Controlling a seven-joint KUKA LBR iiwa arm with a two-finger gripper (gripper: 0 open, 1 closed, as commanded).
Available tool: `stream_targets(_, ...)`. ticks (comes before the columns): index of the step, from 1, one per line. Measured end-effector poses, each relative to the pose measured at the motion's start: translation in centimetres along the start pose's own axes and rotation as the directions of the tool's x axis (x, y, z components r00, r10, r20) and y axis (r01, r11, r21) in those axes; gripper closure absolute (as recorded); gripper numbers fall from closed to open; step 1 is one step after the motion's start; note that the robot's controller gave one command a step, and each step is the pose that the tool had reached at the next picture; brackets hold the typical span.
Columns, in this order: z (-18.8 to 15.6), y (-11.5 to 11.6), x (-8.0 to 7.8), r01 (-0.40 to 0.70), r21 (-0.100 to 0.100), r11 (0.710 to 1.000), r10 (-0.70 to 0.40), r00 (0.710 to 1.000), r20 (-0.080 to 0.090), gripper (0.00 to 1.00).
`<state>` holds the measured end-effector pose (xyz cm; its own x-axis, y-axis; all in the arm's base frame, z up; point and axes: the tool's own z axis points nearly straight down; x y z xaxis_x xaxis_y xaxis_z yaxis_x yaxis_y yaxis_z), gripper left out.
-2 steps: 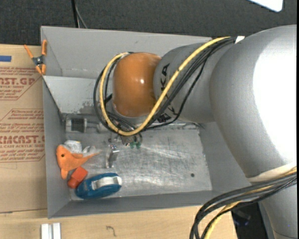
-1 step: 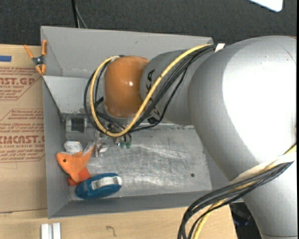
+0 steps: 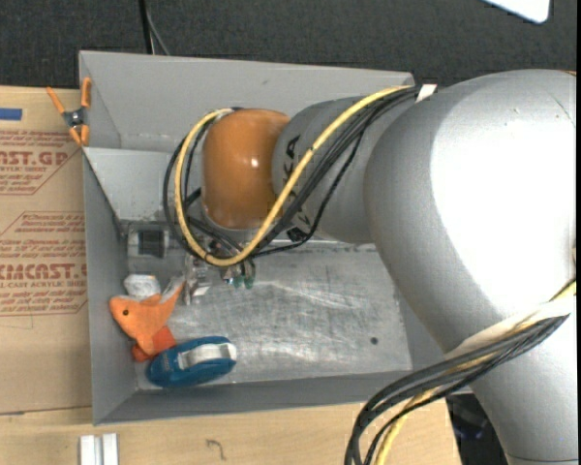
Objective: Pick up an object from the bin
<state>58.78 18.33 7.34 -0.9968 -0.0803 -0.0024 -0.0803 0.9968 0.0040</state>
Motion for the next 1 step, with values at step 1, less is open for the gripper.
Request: stream_targets(1,0.0,-0.01,-0.01,0.0,0.0,1.0,0.0,1.0,0.0,1.0)
